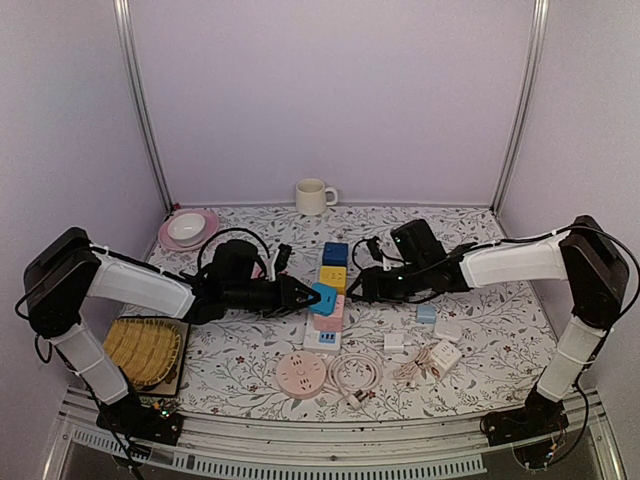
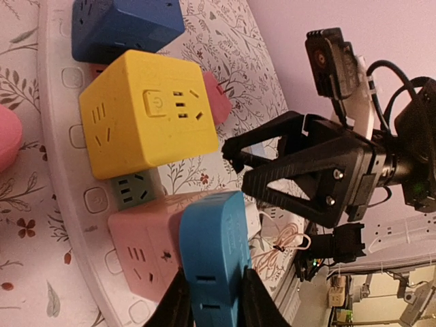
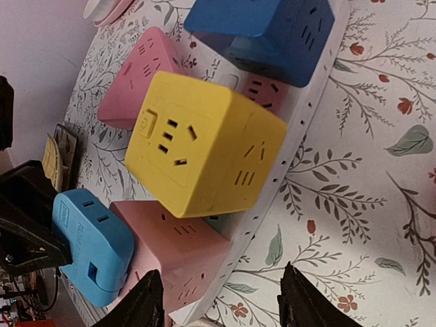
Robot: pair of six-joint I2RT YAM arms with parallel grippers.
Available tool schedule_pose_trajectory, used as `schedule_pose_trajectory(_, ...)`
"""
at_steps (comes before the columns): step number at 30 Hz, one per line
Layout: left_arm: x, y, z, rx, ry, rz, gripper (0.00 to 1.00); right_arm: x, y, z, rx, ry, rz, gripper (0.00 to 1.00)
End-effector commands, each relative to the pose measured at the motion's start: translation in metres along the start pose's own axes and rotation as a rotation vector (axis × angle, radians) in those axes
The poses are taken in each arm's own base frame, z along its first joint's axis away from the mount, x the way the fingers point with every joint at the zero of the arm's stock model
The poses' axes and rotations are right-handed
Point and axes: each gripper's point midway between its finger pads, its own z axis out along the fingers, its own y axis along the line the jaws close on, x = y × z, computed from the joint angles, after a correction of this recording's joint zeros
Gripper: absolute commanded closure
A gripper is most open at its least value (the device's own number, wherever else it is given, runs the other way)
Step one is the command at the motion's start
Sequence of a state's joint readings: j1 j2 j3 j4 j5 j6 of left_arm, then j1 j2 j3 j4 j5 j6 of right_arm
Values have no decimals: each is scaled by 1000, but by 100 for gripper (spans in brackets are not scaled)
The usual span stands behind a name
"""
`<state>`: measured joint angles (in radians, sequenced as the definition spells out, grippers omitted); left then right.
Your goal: Pull the plug off the socket
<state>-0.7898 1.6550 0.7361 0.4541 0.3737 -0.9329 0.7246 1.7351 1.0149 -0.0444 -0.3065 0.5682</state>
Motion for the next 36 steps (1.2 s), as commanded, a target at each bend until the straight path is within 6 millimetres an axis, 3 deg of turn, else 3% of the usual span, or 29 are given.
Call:
schedule_pose_trajectory(1,16,6,4,-30,46,21,100,7,19,11,-38,17,-1,40)
schedule_pose_trajectory(13,11,-8,5,13,24,34,100,34,34,27,-81,71,23,39)
schedule_pose_trajectory(21,3,-29,-3,95,-32,36,100,51,17,36,-36,107,59,39)
schedule_pose_trajectory(28,-5,-54,-11,182,-66,76,100,53,11,40,-16,109,68,39)
schedule_pose_trajectory(36,-4,-67,-15,266,-62,48,100,53,10,42,-10,110,67,39)
